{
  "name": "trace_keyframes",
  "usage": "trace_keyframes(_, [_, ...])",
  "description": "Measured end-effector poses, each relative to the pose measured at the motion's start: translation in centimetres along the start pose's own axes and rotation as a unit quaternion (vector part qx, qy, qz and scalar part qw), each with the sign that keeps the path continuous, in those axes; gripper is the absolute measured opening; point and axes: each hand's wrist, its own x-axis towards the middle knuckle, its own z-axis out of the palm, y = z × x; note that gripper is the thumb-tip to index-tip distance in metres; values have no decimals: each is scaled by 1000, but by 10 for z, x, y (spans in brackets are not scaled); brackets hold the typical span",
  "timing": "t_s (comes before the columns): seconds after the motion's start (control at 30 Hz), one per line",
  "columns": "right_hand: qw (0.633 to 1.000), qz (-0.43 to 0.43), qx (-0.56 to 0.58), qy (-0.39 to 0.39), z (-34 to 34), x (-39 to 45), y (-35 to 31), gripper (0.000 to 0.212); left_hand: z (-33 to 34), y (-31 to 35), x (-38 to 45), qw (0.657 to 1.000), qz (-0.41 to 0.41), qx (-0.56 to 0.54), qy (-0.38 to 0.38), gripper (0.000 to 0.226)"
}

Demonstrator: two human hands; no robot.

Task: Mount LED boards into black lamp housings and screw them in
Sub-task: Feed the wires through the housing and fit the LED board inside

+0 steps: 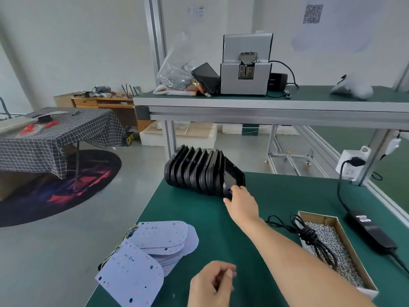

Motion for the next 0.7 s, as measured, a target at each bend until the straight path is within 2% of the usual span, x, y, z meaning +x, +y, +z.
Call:
trace_keyframes(0.13, [998,-32,-28,46,6,6,6,18,3,-5,3,1000,10,-2,10,36])
trace_keyframes(0.37, [990,-55,-3,127,-20,-13,13,28,4,-5,2,999,30,4,21,31])
trace_keyframes(0.5, [983,-97,-20,157,-60,-66,5,23,2,1,-3,998,21,-39,33,33])
trace_keyframes(0.6, [969,-172,-43,170,-80,-139,4,20,-2,9,-11,989,20,-107,101,34])
trace_keyframes(0.7, [953,-241,-80,163,-81,-208,9,26,-10,16,-22,975,18,-135,177,39])
